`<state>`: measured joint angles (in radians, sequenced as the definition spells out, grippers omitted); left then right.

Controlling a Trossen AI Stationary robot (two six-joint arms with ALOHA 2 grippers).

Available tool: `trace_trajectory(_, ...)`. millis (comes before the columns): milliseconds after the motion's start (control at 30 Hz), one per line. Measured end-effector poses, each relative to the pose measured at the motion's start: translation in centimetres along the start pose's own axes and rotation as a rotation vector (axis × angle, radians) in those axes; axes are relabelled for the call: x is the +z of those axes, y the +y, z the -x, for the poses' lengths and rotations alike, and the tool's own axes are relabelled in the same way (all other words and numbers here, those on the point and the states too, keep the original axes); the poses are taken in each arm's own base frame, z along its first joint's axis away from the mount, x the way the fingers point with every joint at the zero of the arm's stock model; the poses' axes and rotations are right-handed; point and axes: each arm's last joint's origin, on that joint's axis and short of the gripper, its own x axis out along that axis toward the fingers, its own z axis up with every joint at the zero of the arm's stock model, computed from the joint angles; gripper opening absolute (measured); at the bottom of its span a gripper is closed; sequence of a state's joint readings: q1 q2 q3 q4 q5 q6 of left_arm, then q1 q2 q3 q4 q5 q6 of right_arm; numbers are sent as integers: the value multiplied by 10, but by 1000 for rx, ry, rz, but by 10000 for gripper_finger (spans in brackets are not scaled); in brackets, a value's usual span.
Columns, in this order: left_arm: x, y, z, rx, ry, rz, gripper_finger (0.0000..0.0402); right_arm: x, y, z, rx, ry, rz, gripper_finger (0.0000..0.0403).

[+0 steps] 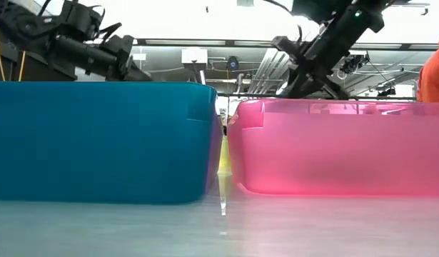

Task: Sort spices by type
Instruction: Put the golden seasoning bottle into the yellow bin aligned with the other golden seasoning bottles

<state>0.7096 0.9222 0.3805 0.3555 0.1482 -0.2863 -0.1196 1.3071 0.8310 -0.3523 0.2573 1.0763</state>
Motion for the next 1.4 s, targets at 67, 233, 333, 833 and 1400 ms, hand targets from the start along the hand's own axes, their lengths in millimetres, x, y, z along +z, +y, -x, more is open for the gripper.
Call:
trace_trajectory(67, -11, 2, 1, -5, -1, 55, 0, 0, 2, -6, 9, -8, -3, 1)
trace_trajectory(233, -14, 2, 4, -13, -26, 35, 0, -4, 10, -27, 72, 9, -2, 1)
trace_trajectory(333, -13, 2, 4, -13, -32, -23, 0, -4, 11, -37, 81, 5, -14, 0)
trace_trajectory(833, -21, 6, -3, 7, 25, -108, 0, 38, -1, -46, 132, -125, -92, 0)
trace_trajectory(1400, -33, 12, -19, 19, 70, -70, 0, 41, -9, -81, 141, -114, -124, 0)
